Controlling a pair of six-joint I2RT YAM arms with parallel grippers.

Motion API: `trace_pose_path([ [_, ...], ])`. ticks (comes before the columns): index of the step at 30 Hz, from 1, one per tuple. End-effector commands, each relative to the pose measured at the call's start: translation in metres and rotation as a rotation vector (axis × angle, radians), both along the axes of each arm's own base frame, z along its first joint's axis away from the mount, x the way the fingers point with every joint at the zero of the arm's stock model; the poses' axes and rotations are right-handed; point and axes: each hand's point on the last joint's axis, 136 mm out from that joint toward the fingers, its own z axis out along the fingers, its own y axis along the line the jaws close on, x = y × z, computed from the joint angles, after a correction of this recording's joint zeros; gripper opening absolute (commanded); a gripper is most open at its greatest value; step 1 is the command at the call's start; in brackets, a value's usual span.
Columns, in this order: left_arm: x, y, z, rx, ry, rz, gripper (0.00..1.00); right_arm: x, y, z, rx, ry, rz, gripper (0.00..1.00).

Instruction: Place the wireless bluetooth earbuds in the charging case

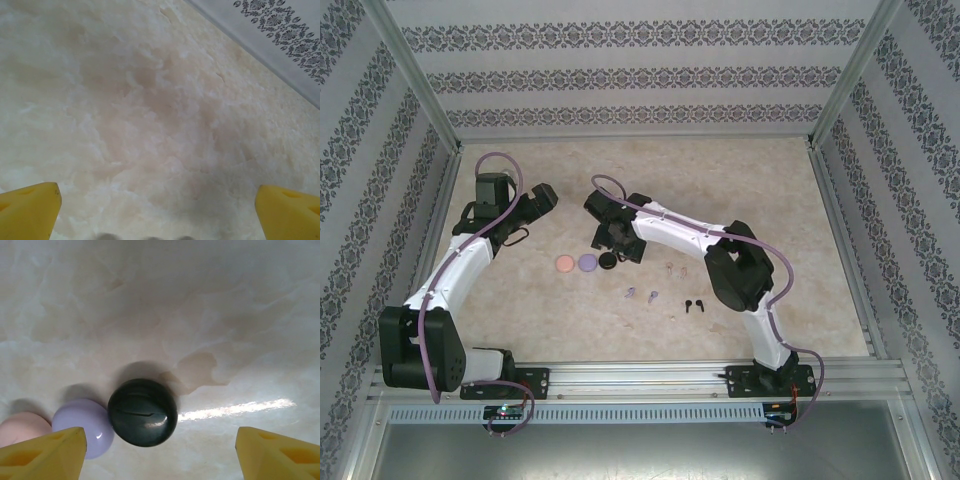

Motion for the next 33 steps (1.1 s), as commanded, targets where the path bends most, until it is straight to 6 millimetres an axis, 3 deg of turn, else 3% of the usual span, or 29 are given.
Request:
trace_pose_path([
  [1,-0.001,-0.01,0.005,-0.031,0.002,-0.024,0.99,0.003,0.004,-0.012,0.01,0.036,-0.053,0.78],
  [15,0.0,-0.014,0.002,-0.067,0.003,-0.023,0.99,0.008,0.015,-0.03,-0.044,0.065,-0.025,0.75],
  [33,-0.001,-0.016,-0.007,-0.088,0.016,-0.023,0.99,-0.003,0.021,-0.044,-0.098,0.102,0.012,0.7],
])
